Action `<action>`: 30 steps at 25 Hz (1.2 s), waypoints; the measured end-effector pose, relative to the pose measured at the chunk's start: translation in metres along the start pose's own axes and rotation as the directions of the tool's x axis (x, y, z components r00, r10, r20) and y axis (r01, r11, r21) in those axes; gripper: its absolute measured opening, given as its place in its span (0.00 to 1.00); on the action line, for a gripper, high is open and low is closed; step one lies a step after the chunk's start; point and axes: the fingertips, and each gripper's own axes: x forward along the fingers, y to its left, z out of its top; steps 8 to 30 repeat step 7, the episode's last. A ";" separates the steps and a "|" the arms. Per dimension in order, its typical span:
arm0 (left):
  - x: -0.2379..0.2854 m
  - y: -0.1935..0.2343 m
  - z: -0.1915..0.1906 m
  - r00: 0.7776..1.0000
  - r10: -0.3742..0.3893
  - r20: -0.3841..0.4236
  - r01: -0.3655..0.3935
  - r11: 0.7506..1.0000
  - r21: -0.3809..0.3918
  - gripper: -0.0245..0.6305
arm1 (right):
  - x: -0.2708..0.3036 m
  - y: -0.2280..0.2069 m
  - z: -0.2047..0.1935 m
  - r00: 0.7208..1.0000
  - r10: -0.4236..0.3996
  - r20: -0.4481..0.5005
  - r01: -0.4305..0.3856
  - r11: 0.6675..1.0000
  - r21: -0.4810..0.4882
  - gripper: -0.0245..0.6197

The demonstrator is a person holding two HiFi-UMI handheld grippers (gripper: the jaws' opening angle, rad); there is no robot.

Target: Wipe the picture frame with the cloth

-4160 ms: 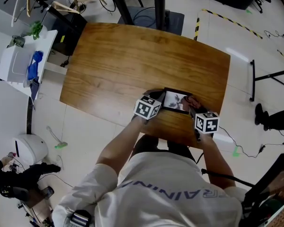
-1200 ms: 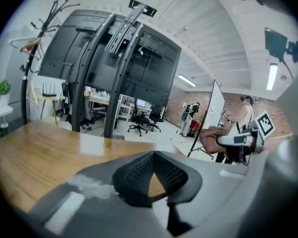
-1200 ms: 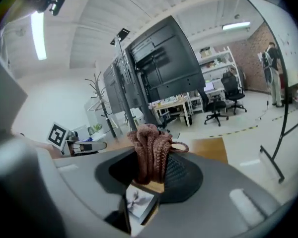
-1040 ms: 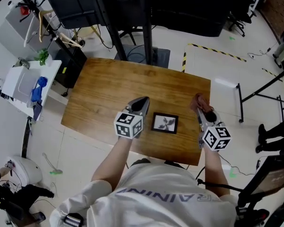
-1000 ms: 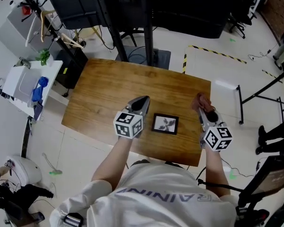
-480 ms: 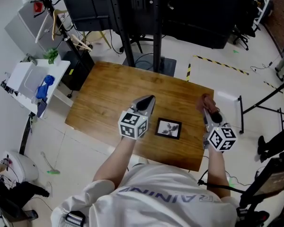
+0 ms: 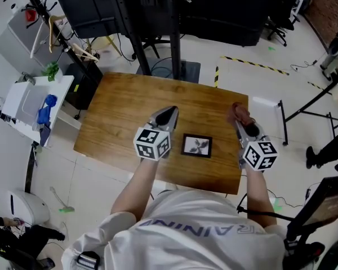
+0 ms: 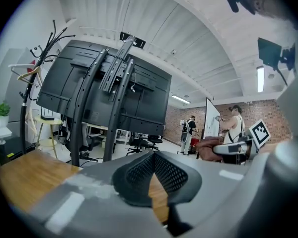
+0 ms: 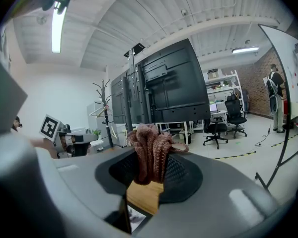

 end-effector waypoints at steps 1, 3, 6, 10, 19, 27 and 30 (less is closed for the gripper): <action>0.001 0.000 0.000 1.000 0.001 -0.002 -0.001 1.000 -0.001 0.05 | 0.000 0.000 -0.001 1.000 0.001 -0.001 -0.001 1.000 0.000 0.22; 0.001 0.002 -0.002 1.000 0.004 -0.005 -0.004 1.000 -0.006 0.05 | 0.001 0.001 -0.002 1.000 0.003 -0.004 -0.003 1.000 0.000 0.22; 0.003 0.001 -0.004 1.000 0.004 -0.012 -0.005 1.000 -0.009 0.05 | 0.002 0.000 -0.003 1.000 0.004 -0.007 -0.004 1.000 -0.002 0.22; 0.004 0.001 -0.005 1.000 0.004 -0.014 -0.004 1.000 -0.009 0.05 | 0.002 0.000 -0.003 1.000 0.005 -0.007 -0.005 1.000 -0.003 0.22; 0.004 0.001 -0.005 1.000 0.004 -0.014 -0.004 1.000 -0.009 0.05 | 0.002 0.000 -0.003 1.000 0.005 -0.007 -0.005 1.000 -0.003 0.22; 0.004 0.001 -0.005 1.000 0.004 -0.014 -0.004 1.000 -0.009 0.05 | 0.002 0.000 -0.003 1.000 0.005 -0.007 -0.005 1.000 -0.003 0.22; 0.004 0.001 -0.005 1.000 0.004 -0.014 -0.004 1.000 -0.009 0.05 | 0.002 0.000 -0.003 1.000 0.005 -0.007 -0.005 1.000 -0.003 0.22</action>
